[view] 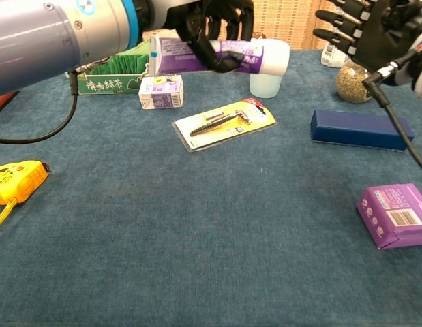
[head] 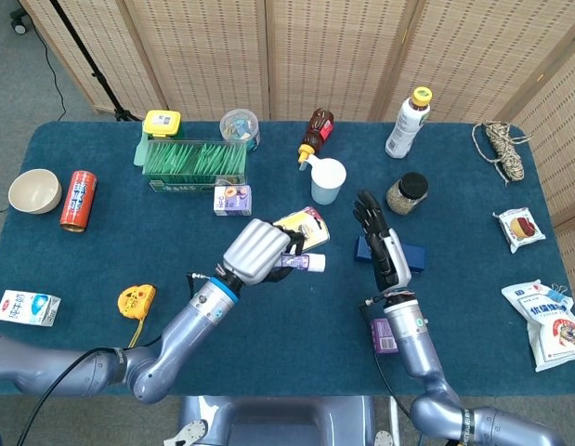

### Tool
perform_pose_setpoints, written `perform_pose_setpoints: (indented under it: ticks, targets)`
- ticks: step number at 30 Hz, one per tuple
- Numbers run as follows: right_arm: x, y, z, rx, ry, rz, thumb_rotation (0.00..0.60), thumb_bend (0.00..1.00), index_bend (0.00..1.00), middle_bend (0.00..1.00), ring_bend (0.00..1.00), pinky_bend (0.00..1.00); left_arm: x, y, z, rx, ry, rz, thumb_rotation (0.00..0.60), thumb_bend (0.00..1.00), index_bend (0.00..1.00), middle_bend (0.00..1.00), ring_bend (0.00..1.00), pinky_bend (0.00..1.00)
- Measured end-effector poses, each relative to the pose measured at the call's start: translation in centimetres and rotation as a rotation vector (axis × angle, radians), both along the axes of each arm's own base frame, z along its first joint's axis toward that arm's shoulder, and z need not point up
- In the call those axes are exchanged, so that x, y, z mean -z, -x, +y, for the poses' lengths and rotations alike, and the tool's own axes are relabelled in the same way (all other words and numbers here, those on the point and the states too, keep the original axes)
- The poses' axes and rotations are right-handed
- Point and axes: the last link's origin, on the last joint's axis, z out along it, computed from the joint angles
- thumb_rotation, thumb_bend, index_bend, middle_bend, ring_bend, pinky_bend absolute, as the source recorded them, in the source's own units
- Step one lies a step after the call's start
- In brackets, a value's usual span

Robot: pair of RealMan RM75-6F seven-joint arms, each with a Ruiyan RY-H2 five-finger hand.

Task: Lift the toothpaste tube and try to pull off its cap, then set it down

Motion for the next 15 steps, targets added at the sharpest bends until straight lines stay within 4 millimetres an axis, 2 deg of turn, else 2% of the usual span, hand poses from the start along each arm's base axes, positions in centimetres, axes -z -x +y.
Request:
perform_pose_setpoints:
  ticks: [5,9,15]
  targets:
    - [-1.3,1.4,0.0,-0.001,0.019,0.078,0.156,0.0,0.0,0.0,0.0,0.0,0.4,1.7,-0.1,-0.029,0.017,0.026,0.6,0.45,0.73,0.65,0.57,0.56]
    - [-2.0,2.1,0.1,-0.003,0.023,0.12,0.157,0.0,0.0,0.0,0.0,0.0,0.7,2.2,-0.2,-0.04,0.024,0.031,0.6,0.45,0.72,0.65,0.57,0.56]
    - [-3.6,3.4,0.2,0.011,0.031,0.165,0.156,0.0,0.0,0.0,0.0,0.0,2.3,3.7,-0.6,-0.07,0.058,0.065,0.6,0.45,0.69,0.63,0.54,0.56]
